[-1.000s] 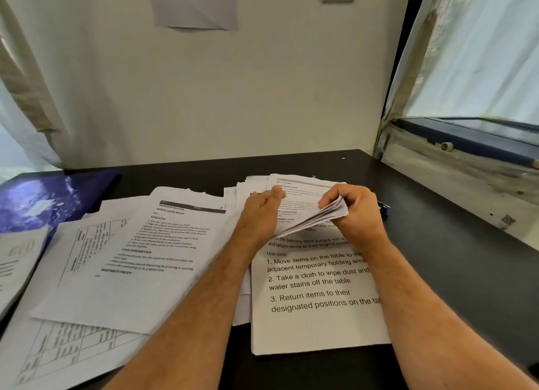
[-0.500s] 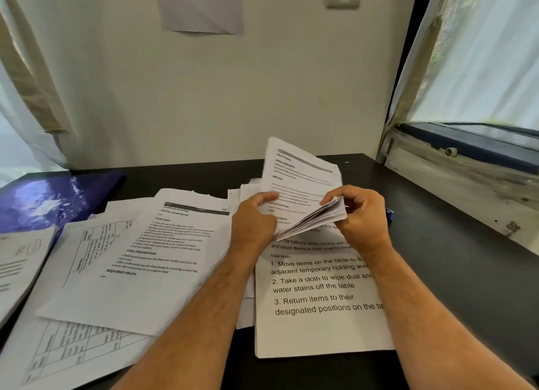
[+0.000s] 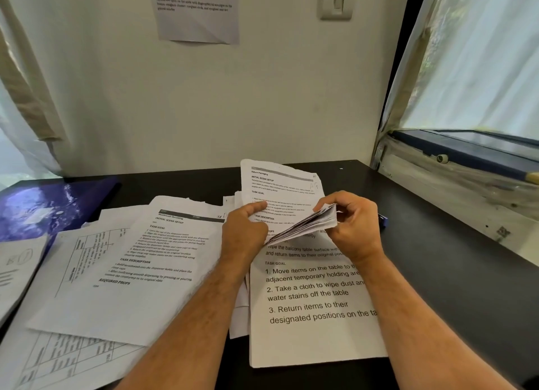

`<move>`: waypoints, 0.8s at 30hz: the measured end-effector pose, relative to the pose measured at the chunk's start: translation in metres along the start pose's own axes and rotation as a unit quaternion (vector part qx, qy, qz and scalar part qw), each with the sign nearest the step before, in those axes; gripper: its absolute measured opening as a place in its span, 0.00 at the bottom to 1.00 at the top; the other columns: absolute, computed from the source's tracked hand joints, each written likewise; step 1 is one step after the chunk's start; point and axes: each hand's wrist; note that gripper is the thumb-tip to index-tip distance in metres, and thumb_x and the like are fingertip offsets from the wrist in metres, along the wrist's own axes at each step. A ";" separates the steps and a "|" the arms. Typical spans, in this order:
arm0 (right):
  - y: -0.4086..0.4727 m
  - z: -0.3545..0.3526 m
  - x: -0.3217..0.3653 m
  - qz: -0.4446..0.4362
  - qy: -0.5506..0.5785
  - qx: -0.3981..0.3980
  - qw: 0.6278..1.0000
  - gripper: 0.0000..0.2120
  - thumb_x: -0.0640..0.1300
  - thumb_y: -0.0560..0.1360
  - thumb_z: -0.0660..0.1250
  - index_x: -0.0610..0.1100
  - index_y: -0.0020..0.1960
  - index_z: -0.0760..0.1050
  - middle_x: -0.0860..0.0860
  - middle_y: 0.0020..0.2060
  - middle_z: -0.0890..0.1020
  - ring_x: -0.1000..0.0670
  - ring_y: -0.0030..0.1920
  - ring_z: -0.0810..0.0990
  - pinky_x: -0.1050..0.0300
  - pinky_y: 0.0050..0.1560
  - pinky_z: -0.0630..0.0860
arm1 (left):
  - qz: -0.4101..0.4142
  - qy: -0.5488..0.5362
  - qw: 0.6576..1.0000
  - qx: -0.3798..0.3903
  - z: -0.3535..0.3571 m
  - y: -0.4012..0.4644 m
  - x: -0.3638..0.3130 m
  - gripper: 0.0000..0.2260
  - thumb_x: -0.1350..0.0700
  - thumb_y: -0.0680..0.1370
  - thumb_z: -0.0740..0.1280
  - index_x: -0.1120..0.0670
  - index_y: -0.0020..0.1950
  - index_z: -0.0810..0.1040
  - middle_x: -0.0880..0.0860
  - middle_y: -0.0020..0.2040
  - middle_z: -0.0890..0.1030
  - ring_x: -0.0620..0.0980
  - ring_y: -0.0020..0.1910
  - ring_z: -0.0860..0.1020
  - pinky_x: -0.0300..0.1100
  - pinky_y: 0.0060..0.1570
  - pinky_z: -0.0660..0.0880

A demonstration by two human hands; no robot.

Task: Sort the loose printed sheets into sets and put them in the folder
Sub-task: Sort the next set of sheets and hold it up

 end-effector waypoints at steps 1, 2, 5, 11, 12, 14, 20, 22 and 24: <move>0.000 0.000 0.000 -0.003 -0.002 0.001 1.000 0.09 0.38 0.68 0.79 0.40 0.46 0.83 0.49 0.43 0.86 0.49 0.44 0.86 0.51 0.44 0.84 | 0.006 -0.004 1.000 -0.008 0.000 0.000 0.001 0.20 0.67 0.78 0.66 0.51 0.67 0.80 0.52 0.65 0.80 0.45 0.51 0.81 0.27 0.34 0.77; 0.000 0.001 0.001 -0.003 -0.003 0.002 1.000 0.09 0.40 0.68 0.78 0.41 0.47 0.83 0.50 0.43 0.86 0.50 0.44 0.86 0.53 0.44 0.84 | 0.015 -0.008 1.000 -0.021 0.001 0.001 0.001 0.16 0.64 0.79 0.67 0.51 0.65 0.81 0.51 0.63 0.81 0.44 0.49 0.81 0.27 0.35 0.77; 0.001 0.002 0.005 0.017 0.004 0.016 1.000 0.05 0.41 0.73 0.73 0.44 0.49 0.83 0.53 0.43 0.85 0.51 0.43 0.84 0.58 0.42 0.81 | 0.048 -0.019 0.997 -0.059 0.000 0.000 0.000 0.09 0.54 0.80 0.69 0.53 0.59 0.84 0.51 0.55 0.85 0.43 0.46 0.83 0.29 0.38 0.78; 0.012 0.008 0.021 0.083 -0.026 0.005 0.996 0.10 0.37 0.78 0.68 0.51 0.50 0.81 0.57 0.41 0.84 0.55 0.40 0.83 0.59 0.40 0.82 | 0.077 -0.034 0.995 -0.044 -0.005 0.006 0.000 0.18 0.66 0.80 0.66 0.48 0.65 0.79 0.46 0.61 0.78 0.42 0.48 0.80 0.30 0.38 0.79; 0.019 0.010 0.026 0.092 -0.038 0.013 0.995 0.10 0.37 0.78 0.69 0.52 0.49 0.81 0.57 0.41 0.84 0.56 0.39 0.83 0.61 0.39 0.81 | 0.074 -0.045 0.996 -0.028 -0.006 0.005 -0.001 0.21 0.68 0.79 0.65 0.46 0.65 0.79 0.46 0.62 0.77 0.45 0.51 0.81 0.35 0.40 0.82; 0.038 0.013 0.034 0.097 -0.085 0.043 0.991 0.09 0.40 0.78 0.69 0.55 0.48 0.79 0.59 0.41 0.83 0.58 0.38 0.81 0.67 0.37 0.77 | 0.056 -0.063 0.996 -0.008 -0.007 0.004 -0.002 0.20 0.68 0.79 0.65 0.46 0.64 0.79 0.48 0.62 0.79 0.51 0.51 0.84 0.47 0.44 0.84; 0.094 0.038 0.054 0.068 -0.161 0.074 0.982 0.09 0.40 0.76 0.69 0.54 0.45 0.80 0.57 0.38 0.81 0.57 0.37 0.80 0.61 0.36 0.79 | 0.062 -0.129 0.990 -0.003 -0.019 0.001 -0.006 0.17 0.48 0.81 0.61 0.55 0.39 0.82 0.54 0.36 0.83 0.50 0.32 0.82 0.42 0.31 0.78; 0.104 0.048 0.055 0.076 -0.182 0.098 0.976 0.10 0.39 0.76 0.67 0.55 0.43 0.79 0.56 0.38 0.82 0.55 0.37 0.81 0.57 0.37 0.81 | 0.043 -0.143 0.989 -0.005 -0.019 0.001 -0.007 0.18 0.46 0.82 0.64 0.58 0.44 0.83 0.53 0.38 0.85 0.50 0.34 0.84 0.42 0.33 0.80; 0.107 0.058 0.053 0.084 -0.202 0.124 0.968 0.11 0.39 0.75 0.65 0.54 0.43 0.80 0.54 0.39 0.84 0.52 0.38 0.83 0.52 0.39 0.84 | 0.037 -0.119 0.992 -0.002 -0.018 0.002 -0.006 0.09 0.51 0.80 0.69 0.54 0.54 0.81 0.53 0.47 0.86 0.50 0.40 0.86 0.48 0.39 0.84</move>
Point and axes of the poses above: each hand's wrist, its own y-axis towards the middle knuckle, its own z-axis out of the palm, x = y × z
